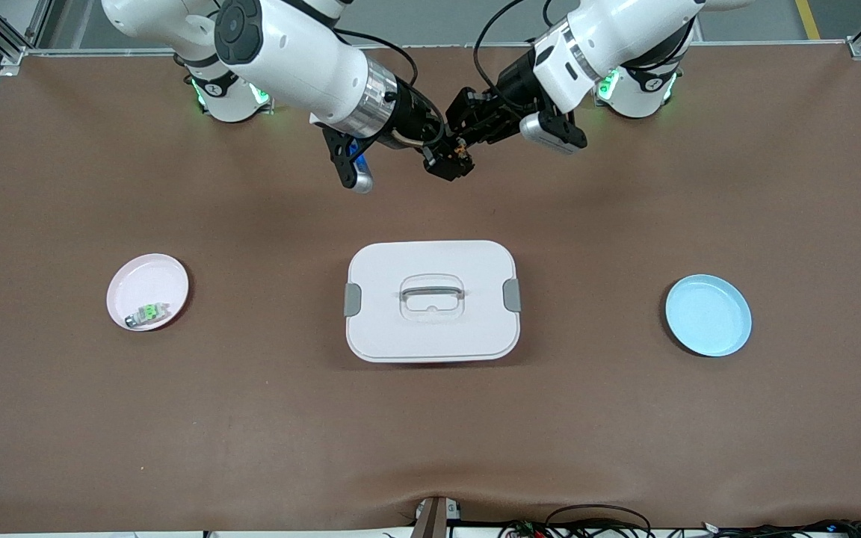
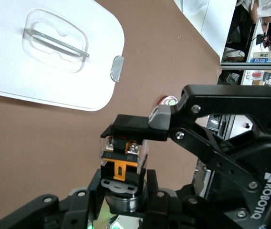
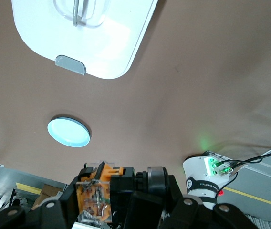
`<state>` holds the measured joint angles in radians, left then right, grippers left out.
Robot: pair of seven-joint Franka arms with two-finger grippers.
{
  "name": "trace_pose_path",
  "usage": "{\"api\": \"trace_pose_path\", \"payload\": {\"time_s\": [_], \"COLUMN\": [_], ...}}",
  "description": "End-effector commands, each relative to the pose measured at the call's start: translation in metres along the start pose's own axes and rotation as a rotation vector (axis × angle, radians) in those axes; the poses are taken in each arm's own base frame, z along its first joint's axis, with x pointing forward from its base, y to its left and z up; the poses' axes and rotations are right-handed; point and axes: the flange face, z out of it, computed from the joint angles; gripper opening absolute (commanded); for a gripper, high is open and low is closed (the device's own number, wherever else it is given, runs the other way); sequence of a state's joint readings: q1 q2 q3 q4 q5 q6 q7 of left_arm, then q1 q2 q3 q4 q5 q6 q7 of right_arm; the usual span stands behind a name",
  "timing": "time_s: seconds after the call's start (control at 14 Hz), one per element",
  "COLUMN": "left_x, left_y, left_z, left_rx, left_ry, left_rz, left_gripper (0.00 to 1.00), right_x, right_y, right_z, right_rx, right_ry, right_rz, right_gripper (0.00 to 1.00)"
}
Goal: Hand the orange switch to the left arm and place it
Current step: 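Grasp the orange switch with the left gripper beside the right gripper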
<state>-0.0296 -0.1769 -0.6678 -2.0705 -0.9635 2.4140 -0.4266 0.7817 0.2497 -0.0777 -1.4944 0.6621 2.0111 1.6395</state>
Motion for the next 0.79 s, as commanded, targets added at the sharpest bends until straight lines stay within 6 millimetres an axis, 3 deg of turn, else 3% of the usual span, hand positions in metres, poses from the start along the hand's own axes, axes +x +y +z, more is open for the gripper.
{"api": "trace_pose_path", "payload": {"time_s": [0.0, 0.36, 0.57, 0.65, 0.72], "left_x": [-0.008, -0.004, 0.005, 0.014, 0.018], "left_y": [-0.002, -0.002, -0.006, -0.009, -0.011], "left_z": [-0.002, -0.005, -0.007, -0.012, -0.013], "left_rx": [-0.012, -0.010, 0.012, 0.027, 0.038], "left_ry": [0.015, 0.027, 0.041, 0.059, 0.065], "left_rz": [0.023, 0.032, 0.047, 0.067, 0.088], "left_gripper": [0.00, 0.00, 0.00, 0.00, 0.00], "right_x": [-0.008, -0.007, -0.006, -0.006, -0.005], "right_y": [-0.004, -0.004, -0.004, -0.004, -0.004], "right_z": [0.000, -0.001, 0.000, 0.000, 0.000], "right_rx": [0.006, 0.007, 0.003, 0.003, 0.003], "right_ry": [-0.016, -0.013, -0.010, -0.010, -0.009], "right_rz": [0.010, 0.008, 0.004, 0.004, 0.004], "right_gripper": [0.34, 0.35, 0.75, 0.94, 1.00]}}
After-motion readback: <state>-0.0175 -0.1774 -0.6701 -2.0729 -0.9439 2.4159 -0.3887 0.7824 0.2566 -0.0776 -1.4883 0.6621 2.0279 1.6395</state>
